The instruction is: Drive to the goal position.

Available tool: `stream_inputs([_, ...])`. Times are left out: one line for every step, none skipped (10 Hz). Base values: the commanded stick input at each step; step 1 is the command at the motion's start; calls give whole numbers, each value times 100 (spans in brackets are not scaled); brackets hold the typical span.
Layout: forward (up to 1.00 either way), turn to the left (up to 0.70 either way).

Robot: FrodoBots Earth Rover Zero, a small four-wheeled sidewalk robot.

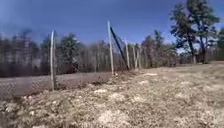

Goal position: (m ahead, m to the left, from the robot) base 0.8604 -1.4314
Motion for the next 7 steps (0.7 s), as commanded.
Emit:
stream_inputs([70,-30])
stream_inputs([70,-25])
stream_inputs([70,-20])
stream_inputs([70,-15])
stream_inputs([70,-10])
stream_inputs([70,-5])
stream_inputs([70,0])
